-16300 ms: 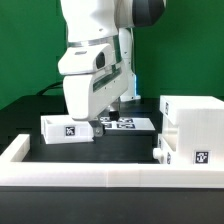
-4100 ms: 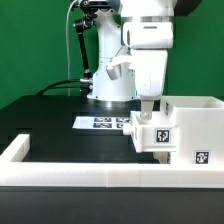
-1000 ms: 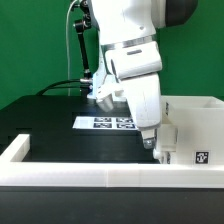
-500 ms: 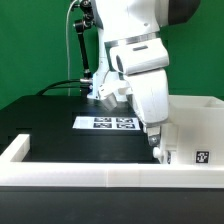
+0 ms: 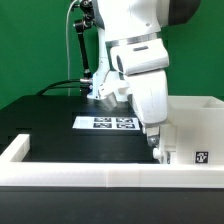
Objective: Assemble drawer
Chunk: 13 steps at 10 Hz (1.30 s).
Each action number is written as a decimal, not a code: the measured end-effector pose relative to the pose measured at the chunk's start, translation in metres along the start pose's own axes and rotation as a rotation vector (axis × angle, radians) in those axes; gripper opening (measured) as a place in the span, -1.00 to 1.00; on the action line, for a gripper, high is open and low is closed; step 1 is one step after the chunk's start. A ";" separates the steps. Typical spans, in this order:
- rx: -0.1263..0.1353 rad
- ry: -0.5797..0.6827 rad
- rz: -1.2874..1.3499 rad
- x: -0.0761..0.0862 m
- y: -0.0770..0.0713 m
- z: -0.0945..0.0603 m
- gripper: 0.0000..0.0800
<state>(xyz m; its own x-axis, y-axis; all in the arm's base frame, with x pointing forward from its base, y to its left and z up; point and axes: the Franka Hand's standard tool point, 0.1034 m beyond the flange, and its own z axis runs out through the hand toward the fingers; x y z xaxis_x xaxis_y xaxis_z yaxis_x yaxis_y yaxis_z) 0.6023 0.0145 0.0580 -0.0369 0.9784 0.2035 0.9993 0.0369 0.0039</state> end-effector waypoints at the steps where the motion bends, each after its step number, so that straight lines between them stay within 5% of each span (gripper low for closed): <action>1: 0.000 0.000 0.000 0.000 0.000 0.000 0.62; 4: -0.007 -0.004 -0.060 -0.012 -0.002 -0.004 0.62; 11: -0.002 -0.019 -0.007 0.000 0.000 0.000 0.62; 13: -0.032 -0.018 0.012 0.009 0.000 0.004 0.62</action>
Offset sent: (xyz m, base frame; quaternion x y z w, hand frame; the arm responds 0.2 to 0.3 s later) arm -0.0101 -0.0032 0.0127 -0.0298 0.0246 -0.1126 0.9929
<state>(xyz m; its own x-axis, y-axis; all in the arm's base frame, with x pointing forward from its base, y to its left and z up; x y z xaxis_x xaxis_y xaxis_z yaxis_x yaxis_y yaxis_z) 0.6020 0.0237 0.0559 -0.0246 0.9822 0.1864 0.9993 0.0188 0.0328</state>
